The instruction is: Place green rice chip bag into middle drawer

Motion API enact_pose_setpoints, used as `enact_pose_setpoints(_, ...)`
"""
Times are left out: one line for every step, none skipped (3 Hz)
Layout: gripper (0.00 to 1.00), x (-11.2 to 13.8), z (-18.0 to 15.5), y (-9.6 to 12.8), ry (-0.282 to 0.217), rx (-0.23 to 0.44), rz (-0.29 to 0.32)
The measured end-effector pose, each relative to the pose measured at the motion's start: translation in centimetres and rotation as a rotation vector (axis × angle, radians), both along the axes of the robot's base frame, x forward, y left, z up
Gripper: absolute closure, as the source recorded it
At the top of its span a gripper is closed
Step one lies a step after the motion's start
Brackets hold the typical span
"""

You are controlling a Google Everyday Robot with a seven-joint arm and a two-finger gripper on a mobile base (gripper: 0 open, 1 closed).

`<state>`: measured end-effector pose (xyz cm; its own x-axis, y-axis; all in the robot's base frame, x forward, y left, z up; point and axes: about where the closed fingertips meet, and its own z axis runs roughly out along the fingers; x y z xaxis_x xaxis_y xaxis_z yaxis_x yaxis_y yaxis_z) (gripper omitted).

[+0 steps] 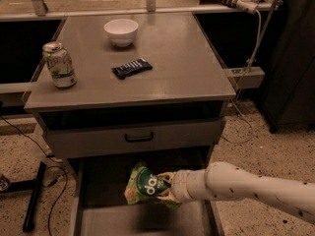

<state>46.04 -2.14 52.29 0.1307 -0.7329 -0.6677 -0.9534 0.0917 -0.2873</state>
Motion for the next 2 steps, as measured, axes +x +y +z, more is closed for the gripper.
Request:
enact_pose_setpoints(1.0, 1.9, -3.6, 0.4, -0.01, 0.031, -0.019)
enact_pose_setpoints(1.0, 3.5, -6.2, 0.5, -0.024, 0.124, -0.02)
